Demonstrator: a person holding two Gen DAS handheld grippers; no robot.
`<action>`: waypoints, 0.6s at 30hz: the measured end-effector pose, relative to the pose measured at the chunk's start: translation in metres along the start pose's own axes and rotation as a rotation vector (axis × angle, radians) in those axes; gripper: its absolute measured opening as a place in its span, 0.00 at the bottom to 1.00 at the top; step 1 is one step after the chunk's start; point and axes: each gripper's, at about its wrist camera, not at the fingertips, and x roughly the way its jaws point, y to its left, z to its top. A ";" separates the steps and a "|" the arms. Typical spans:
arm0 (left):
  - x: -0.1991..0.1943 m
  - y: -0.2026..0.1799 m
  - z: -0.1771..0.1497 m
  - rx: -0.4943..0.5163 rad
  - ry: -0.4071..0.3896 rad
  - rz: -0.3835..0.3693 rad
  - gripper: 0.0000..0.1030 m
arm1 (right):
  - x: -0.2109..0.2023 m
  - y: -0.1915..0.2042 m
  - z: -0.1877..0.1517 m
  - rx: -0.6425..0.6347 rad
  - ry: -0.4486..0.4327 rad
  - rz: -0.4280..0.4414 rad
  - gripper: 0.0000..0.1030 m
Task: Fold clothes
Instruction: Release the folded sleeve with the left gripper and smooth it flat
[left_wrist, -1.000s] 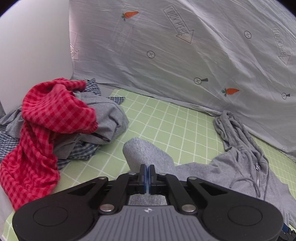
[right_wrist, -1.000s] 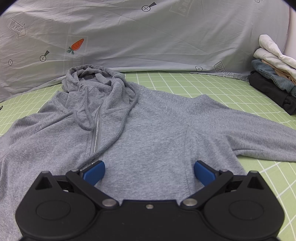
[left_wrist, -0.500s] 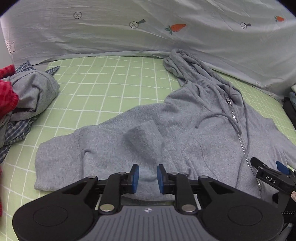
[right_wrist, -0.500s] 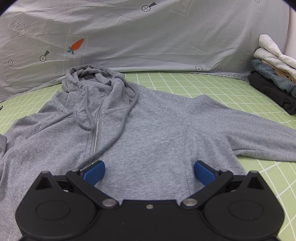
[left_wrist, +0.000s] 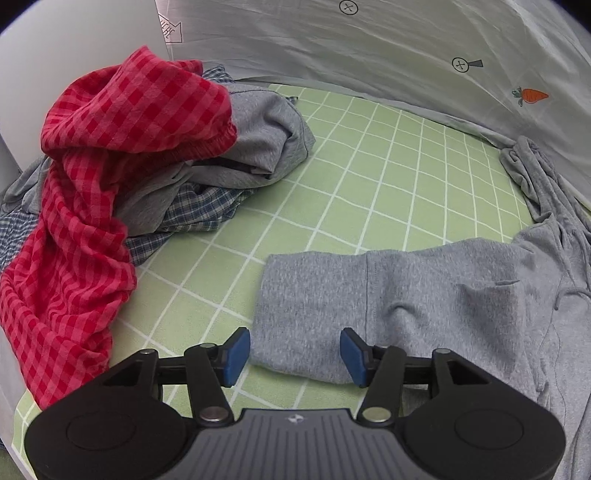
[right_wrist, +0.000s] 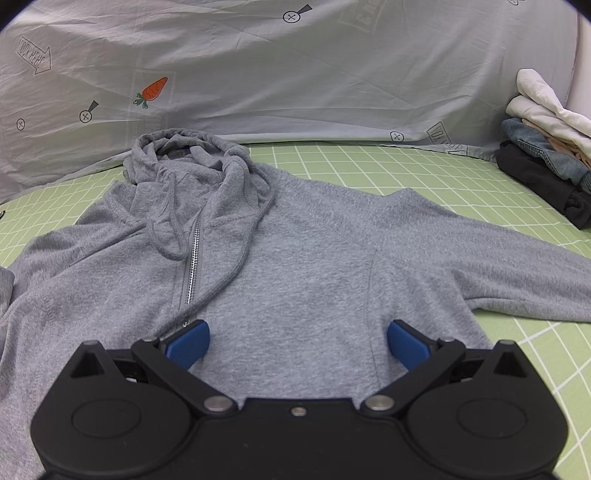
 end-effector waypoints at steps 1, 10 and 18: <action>0.002 -0.001 0.000 -0.001 0.001 -0.009 0.54 | 0.000 0.000 0.000 0.000 0.000 0.000 1.00; 0.018 -0.010 0.005 0.039 -0.012 -0.040 0.63 | 0.001 0.000 0.000 -0.001 0.000 -0.003 1.00; 0.011 -0.005 -0.005 0.092 -0.041 0.011 0.03 | 0.001 0.001 0.000 0.000 0.000 -0.006 1.00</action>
